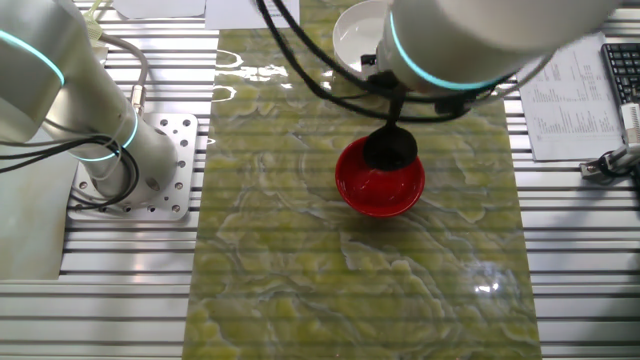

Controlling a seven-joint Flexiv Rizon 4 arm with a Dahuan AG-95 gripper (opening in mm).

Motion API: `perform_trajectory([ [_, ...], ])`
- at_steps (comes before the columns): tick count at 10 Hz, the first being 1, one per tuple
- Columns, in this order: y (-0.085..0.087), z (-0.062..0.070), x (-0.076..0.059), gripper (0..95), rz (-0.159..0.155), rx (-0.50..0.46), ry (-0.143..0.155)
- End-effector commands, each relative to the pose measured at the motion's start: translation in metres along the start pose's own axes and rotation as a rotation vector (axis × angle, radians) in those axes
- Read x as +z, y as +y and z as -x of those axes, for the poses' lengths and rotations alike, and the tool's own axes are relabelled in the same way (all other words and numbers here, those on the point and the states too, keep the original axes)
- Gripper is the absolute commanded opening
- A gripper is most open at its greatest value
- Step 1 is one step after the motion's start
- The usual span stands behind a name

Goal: Scoop water with a large spoon from one bowl to another

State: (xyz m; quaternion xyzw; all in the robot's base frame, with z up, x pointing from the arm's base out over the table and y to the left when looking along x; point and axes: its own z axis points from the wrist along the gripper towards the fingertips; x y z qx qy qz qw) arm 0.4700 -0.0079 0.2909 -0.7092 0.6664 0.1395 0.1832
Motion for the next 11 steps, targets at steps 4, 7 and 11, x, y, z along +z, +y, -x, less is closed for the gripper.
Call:
perform_trajectory([
  [4, 0.0009, -0.0038, -0.0012, 0.0, -0.002, 0.016, -0.038],
  [7, 0.0009, -0.0038, -0.0012, 0.0, 0.016, 0.021, 0.054],
  [11, 0.0009, -0.0038, -0.0012, 0.0, 0.0, 0.059, 0.111],
])
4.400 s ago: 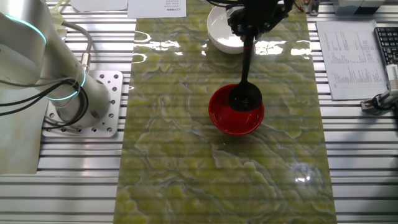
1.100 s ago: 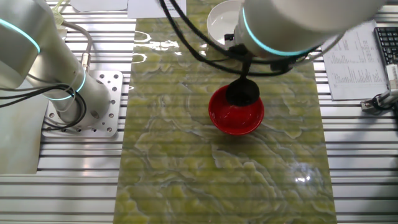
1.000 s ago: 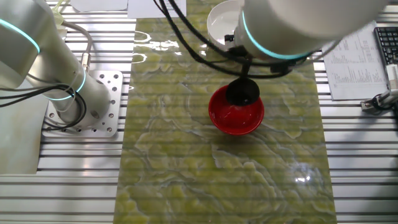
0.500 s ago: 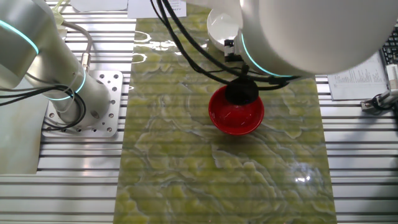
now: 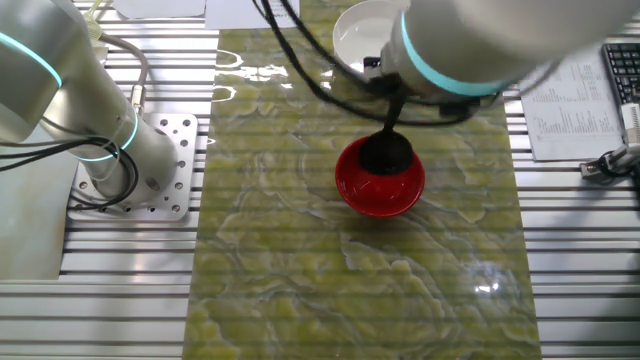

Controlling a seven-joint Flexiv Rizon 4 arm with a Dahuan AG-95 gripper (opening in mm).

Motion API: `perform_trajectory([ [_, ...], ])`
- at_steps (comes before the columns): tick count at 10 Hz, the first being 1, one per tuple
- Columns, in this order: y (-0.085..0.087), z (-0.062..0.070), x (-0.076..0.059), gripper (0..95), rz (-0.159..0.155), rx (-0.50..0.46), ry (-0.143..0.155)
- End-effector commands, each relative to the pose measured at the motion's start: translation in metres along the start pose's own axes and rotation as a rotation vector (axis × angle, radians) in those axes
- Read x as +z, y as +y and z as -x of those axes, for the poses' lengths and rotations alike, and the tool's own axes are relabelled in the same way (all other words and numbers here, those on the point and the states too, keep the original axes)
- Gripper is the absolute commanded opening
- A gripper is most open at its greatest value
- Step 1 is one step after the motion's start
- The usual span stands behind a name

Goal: Scoop water with a large spoon from one bowl to another

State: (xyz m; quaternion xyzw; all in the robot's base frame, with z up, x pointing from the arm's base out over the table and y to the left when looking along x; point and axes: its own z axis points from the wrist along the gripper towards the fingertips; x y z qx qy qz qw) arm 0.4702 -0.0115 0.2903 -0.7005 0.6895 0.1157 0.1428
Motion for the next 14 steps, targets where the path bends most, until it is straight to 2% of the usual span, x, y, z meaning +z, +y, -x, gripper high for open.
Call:
perform_trajectory([
  [1, 0.001, 0.0, 0.0, 0.0, -0.03, 0.023, 0.017],
  [2, 0.001, 0.0, 0.0, 0.0, -0.036, 0.03, 0.019],
  [3, 0.001, 0.0, 0.0, 0.0, -0.054, 0.049, 0.008],
  [4, 0.001, 0.0, 0.0, 0.0, -0.068, 0.051, 0.008],
  [8, 0.0, -0.001, -0.001, 0.0, -0.071, 0.055, 0.0],
  [9, -0.002, -0.005, -0.004, 0.0, -0.068, 0.049, -0.005],
  [11, -0.01, -0.012, -0.012, 0.0, -0.064, 0.05, -0.047],
  [14, -0.017, -0.014, -0.017, 0.0, -0.07, 0.075, -0.096],
])
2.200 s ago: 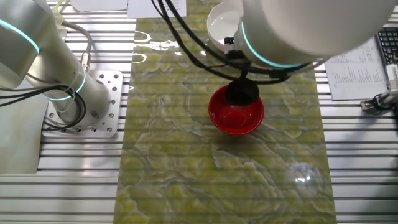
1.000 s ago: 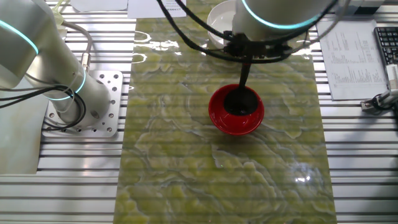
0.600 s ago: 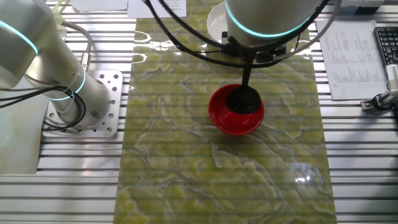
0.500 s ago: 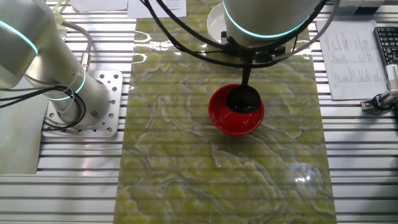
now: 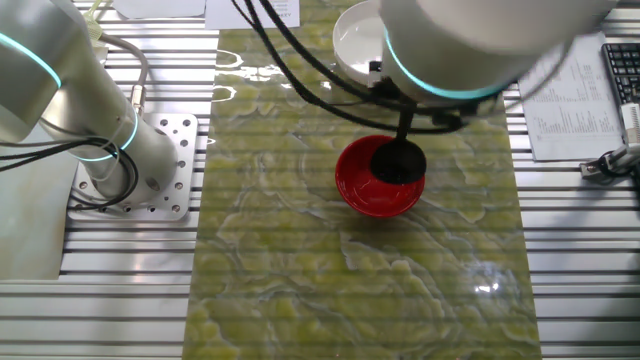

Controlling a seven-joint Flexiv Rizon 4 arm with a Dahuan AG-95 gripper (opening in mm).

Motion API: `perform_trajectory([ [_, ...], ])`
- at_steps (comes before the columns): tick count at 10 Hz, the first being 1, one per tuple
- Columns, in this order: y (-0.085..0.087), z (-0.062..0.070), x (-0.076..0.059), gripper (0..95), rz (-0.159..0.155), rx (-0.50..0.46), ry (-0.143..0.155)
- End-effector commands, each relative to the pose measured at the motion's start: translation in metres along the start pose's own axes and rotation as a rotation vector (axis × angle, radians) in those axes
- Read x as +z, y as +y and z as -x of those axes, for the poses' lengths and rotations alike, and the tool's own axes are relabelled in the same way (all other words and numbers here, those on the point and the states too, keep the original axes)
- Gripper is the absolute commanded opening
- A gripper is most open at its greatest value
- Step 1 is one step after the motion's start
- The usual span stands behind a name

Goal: Scoop water with a large spoon from one bowl to another

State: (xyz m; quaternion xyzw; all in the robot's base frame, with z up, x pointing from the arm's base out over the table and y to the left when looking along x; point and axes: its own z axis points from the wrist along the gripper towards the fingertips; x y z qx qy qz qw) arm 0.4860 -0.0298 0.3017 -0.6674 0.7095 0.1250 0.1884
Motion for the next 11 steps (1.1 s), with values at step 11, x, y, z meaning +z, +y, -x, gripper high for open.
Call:
perform_trajectory([
  [11, -0.003, -0.021, -0.01, 0.0, -0.038, 0.049, -0.204],
])
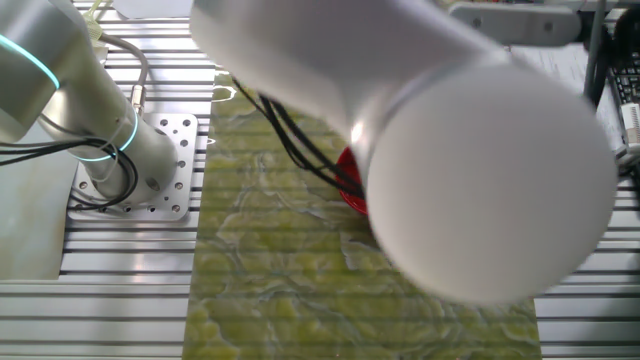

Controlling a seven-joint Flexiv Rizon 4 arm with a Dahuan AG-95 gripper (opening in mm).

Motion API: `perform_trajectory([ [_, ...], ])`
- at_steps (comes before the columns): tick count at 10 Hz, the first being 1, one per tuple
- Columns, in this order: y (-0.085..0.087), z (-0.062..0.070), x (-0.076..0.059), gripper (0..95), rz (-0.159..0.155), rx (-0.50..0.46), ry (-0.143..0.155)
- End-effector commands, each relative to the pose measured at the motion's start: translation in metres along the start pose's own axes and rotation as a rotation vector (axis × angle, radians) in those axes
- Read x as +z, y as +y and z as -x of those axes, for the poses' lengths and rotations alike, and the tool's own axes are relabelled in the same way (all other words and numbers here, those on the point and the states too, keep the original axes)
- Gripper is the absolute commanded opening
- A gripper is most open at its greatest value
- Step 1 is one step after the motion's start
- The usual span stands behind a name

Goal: Scoop water with a large spoon from one bowl to another

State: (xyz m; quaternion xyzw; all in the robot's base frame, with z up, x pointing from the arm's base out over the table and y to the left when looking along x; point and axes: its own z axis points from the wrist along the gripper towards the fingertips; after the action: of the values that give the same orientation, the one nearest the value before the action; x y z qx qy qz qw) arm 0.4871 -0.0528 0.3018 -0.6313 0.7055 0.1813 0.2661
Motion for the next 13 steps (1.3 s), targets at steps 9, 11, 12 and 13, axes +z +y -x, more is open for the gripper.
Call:
perform_trajectory([
  [9, 0.007, -0.014, -0.011, 0.0, -0.02, 0.047, -0.148],
  [11, 0.007, -0.014, -0.011, 0.0, -0.024, 0.05, -0.165],
  [12, 0.007, -0.014, -0.011, 0.0, -0.026, 0.052, -0.172],
  [13, 0.007, -0.014, -0.012, 0.0, -0.028, 0.052, -0.177],
])
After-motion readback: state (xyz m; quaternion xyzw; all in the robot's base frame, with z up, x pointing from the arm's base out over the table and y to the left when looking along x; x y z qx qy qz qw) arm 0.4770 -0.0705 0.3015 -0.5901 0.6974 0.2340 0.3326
